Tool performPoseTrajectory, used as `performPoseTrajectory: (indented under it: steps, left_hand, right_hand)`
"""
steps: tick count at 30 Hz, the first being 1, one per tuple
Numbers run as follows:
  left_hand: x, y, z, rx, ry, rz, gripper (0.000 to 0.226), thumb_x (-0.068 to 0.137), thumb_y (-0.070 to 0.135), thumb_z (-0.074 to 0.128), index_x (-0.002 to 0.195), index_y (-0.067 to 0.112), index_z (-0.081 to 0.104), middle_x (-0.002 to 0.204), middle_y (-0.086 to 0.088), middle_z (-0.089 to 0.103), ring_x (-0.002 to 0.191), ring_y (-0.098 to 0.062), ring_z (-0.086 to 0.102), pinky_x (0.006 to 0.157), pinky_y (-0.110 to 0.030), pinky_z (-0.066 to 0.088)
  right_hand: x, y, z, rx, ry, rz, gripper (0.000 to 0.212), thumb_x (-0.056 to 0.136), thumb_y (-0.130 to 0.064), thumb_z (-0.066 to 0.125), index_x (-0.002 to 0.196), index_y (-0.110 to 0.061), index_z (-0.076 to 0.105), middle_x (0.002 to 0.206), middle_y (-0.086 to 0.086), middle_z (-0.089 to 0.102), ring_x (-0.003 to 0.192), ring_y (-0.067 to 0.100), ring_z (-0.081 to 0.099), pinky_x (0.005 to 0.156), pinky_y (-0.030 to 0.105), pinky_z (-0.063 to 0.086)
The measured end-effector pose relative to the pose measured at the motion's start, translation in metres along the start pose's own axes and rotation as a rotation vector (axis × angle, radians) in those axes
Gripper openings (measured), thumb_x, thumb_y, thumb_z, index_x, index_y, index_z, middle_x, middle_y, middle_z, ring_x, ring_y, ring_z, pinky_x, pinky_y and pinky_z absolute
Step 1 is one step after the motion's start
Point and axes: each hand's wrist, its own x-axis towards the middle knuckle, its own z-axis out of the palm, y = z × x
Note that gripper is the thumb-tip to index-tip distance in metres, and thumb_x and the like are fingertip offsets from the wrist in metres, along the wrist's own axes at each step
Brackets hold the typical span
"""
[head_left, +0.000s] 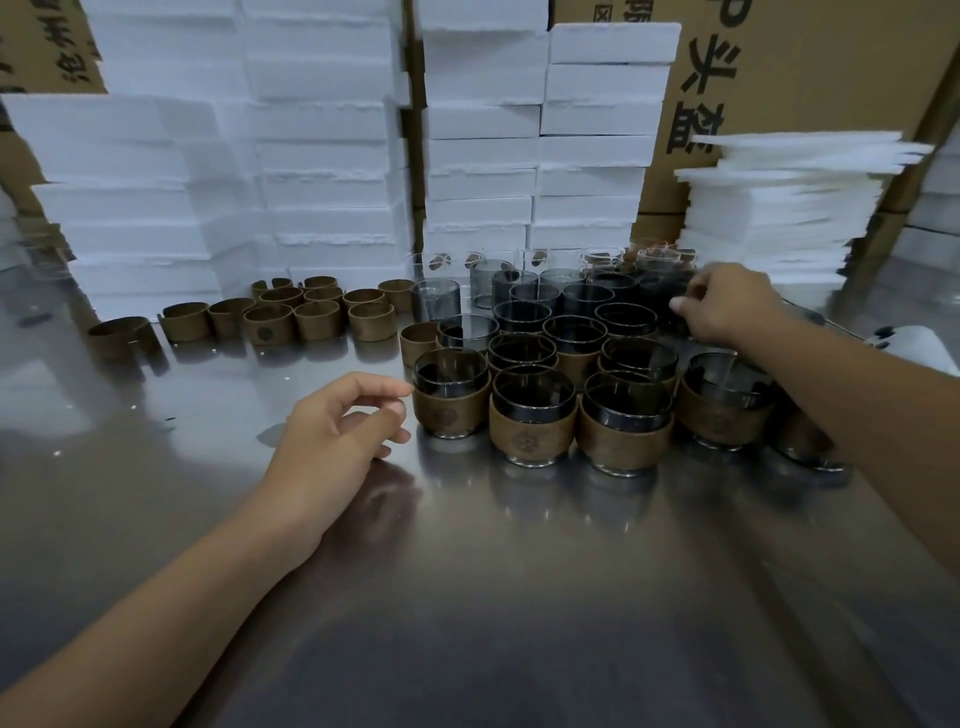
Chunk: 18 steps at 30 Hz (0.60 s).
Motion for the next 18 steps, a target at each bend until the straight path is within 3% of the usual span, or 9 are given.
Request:
performPoseTrajectory:
  steps: [2, 4, 6, 7, 9, 11, 15, 18]
  left_hand:
    - [0.000, 0.000, 0.000, 0.005, 0.001, 0.008, 0.020, 0.090, 0.006, 0.059, 0.090, 0.022, 0.069, 0.076, 0.015, 0.067, 0.069, -0.004, 0.065, 0.063, -0.018, 0.049]
    - [0.000, 0.000, -0.001, 0.006, 0.004, 0.010, 0.020, 0.090, 0.006, 0.059, 0.090, 0.024, 0.068, 0.075, 0.017, 0.066, 0.068, -0.004, 0.065, 0.065, -0.019, 0.049]
    - [-0.001, 0.002, 0.000, 0.013, 0.009, 0.017, 0.020, 0.091, 0.007, 0.058, 0.089, 0.025, 0.068, 0.075, 0.016, 0.066, 0.068, -0.003, 0.065, 0.066, -0.021, 0.049]
    - [-0.002, 0.004, 0.000, 0.015, 0.015, 0.025, 0.020, 0.091, 0.007, 0.058, 0.089, 0.025, 0.067, 0.075, 0.014, 0.066, 0.067, -0.002, 0.065, 0.067, -0.022, 0.049]
    - [-0.005, 0.008, 0.000, 0.012, 0.024, 0.044, 0.019, 0.092, 0.008, 0.058, 0.089, 0.025, 0.066, 0.079, 0.011, 0.065, 0.068, -0.001, 0.065, 0.069, -0.023, 0.049]
    - [-0.008, 0.012, 0.000, -0.027, 0.028, 0.051, 0.016, 0.095, 0.014, 0.054, 0.092, 0.026, 0.065, 0.087, 0.008, 0.065, 0.075, -0.004, 0.065, 0.072, -0.025, 0.049]
    - [-0.014, 0.023, -0.002, -0.229, 0.047, -0.001, 0.028, 0.101, 0.032, 0.036, 0.099, 0.029, 0.064, 0.101, 0.003, 0.066, 0.094, -0.016, 0.063, 0.084, -0.032, 0.048]
    - [-0.019, 0.028, -0.005, -0.303, 0.002, 0.004, 0.035, 0.102, 0.037, 0.032, 0.101, 0.029, 0.067, 0.104, 0.004, 0.071, 0.098, -0.012, 0.065, 0.083, -0.029, 0.050]
  right_hand:
    - [-0.009, -0.007, -0.007, 0.119, 0.137, 0.015, 0.032, 0.097, -0.024, 0.053, 0.122, -0.004, 0.051, 0.125, 0.024, 0.052, 0.109, 0.041, 0.051, 0.078, 0.036, 0.038]
    - [-0.023, -0.017, -0.017, 0.185, 0.248, -0.083, 0.030, 0.099, -0.023, 0.048, 0.123, -0.005, 0.044, 0.131, 0.023, 0.041, 0.105, 0.041, 0.050, 0.079, 0.037, 0.036]
    - [-0.043, -0.031, -0.026, 0.255, 0.310, -0.240, 0.026, 0.100, -0.023, 0.047, 0.120, -0.007, 0.044, 0.132, 0.018, 0.037, 0.097, 0.030, 0.049, 0.079, 0.031, 0.036]
    - [-0.056, -0.039, -0.029, 0.291, 0.309, -0.311, 0.022, 0.099, -0.023, 0.047, 0.116, -0.009, 0.045, 0.128, 0.013, 0.038, 0.092, 0.019, 0.047, 0.080, 0.022, 0.035]
    - [-0.086, -0.058, -0.033, 0.365, 0.259, -0.407, 0.010, 0.098, -0.021, 0.049, 0.105, -0.017, 0.043, 0.114, 0.002, 0.038, 0.081, -0.001, 0.040, 0.072, -0.003, 0.029]
    - [-0.119, -0.077, -0.030, 0.441, 0.195, -0.469, 0.011, 0.096, -0.020, 0.051, 0.098, -0.021, 0.041, 0.104, -0.004, 0.037, 0.080, -0.011, 0.035, 0.071, -0.010, 0.023]
    - [-0.180, -0.108, -0.012, 0.614, 0.059, -0.534, 0.011, 0.094, -0.021, 0.055, 0.096, -0.024, 0.044, 0.104, -0.003, 0.045, 0.082, -0.009, 0.040, 0.077, -0.004, 0.027]
    - [-0.210, -0.121, 0.005, 0.705, -0.031, -0.516, 0.015, 0.093, -0.022, 0.056, 0.098, -0.027, 0.043, 0.108, -0.003, 0.046, 0.081, -0.006, 0.043, 0.075, 0.001, 0.031]
